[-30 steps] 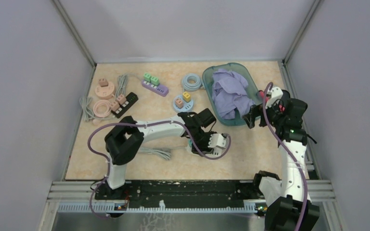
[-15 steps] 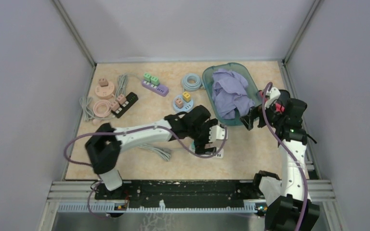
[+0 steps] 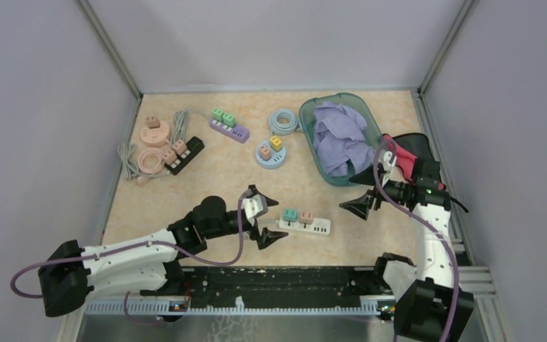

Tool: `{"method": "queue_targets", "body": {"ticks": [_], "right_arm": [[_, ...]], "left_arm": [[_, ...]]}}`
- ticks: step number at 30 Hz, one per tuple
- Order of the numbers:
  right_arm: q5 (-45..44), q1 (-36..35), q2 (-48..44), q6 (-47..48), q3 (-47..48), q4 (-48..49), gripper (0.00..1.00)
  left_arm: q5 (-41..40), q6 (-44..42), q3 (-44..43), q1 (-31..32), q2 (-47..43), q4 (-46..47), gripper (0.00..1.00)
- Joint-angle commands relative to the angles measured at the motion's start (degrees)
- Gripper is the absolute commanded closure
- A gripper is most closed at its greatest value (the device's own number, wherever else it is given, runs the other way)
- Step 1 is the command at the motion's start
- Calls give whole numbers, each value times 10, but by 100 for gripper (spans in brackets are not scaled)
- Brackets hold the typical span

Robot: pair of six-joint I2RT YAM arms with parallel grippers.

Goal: Pull the plug off the socket
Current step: Place the socket at the center of the board, then remove the plug from the socket.

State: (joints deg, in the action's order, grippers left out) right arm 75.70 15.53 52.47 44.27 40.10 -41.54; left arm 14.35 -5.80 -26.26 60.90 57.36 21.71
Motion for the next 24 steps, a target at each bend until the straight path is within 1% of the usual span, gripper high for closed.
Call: {"method": "queue_targets", "body": {"ticks": [1,5,8,12,14,16,18,20,24], "right_arm": [[76,-29,8,234,14,-133,1],[-20,-133,10,240,8,-107,3],[-89,-202,22,231,6,-78,6],[-128,-277,59,185,22,-27,19],[-181,-325,80,147,28,9,26],[-255,-388,100,91,29,53,31],[-330,-441,120,38,35,83,32],[-384,-479,138,4,42,105,31],[-451,-511,167,-46,62,130,31]], "left_arm": [[-50,68,74,-2,-46,123,0],[-48,90,138,-2,-43,181,0],[-55,89,145,-2,-30,184,0],[-64,53,135,-2,-10,166,0],[-72,31,127,-2,-1,155,0],[-79,13,120,-2,8,138,0],[-88,3,113,-2,10,120,0],[-91,-5,113,-2,6,114,1],[-95,-13,129,-2,-12,123,1]]}}
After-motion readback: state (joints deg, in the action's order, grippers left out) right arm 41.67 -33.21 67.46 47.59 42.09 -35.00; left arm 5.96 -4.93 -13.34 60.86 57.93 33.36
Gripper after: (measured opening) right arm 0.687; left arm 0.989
